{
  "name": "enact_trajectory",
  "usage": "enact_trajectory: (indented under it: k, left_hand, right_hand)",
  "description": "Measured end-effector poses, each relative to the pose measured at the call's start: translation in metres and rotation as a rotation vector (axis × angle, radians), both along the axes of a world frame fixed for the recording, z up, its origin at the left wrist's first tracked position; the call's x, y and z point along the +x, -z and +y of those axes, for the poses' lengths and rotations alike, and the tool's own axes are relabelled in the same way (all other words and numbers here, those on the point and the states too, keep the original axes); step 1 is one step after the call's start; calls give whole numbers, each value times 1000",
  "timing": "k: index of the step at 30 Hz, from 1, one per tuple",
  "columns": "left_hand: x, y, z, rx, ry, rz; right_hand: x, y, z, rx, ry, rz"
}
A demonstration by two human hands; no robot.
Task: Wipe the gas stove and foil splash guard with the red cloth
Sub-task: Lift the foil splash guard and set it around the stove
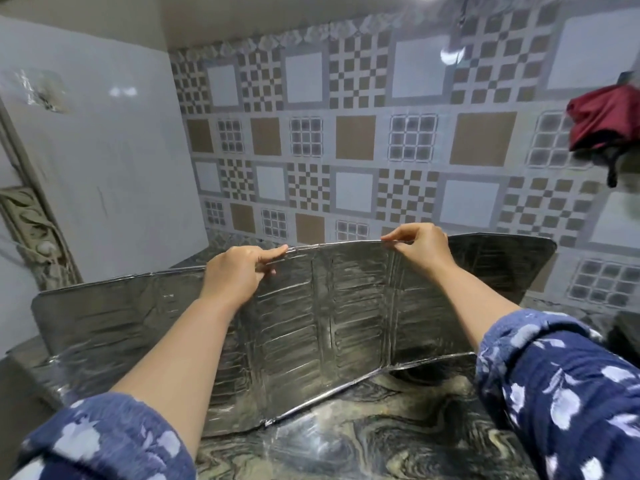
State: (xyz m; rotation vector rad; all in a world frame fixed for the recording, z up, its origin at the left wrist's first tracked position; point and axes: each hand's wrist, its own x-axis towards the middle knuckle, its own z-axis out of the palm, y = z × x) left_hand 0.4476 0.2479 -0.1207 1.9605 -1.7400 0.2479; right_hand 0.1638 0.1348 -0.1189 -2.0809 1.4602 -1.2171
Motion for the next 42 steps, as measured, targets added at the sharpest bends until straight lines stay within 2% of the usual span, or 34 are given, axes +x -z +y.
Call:
enact_trajectory:
  k: [8, 18, 23, 28, 33, 37, 42]
  left_hand:
    - [-27, -23, -20, -169, -26, -48]
    - [-109, -67, -51, -292, 22, -41]
    - [-169, -94, -76, -348, 75, -108]
    - [-246, -103, -101, -402, 212, -70]
    - [-328, -93, -129, -471, 330, -54]
    - [-393, -91, -141, -529, 456, -19]
    - [-467, -75, -168, -514, 534, -23]
  right_hand:
    - [-12, -48, 4, -166, 77, -4]
    - [-91, -107, -14, -345, 187, 47]
    - [-156, -139, -19, -419, 218, 65]
    - [-240, -155, -20, -483, 307, 100]
    - [-326, -149, -22, -504, 445, 156]
    - [-392, -143, -20, -494, 462, 184]
    - [-466, -131, -20, -459, 550, 188]
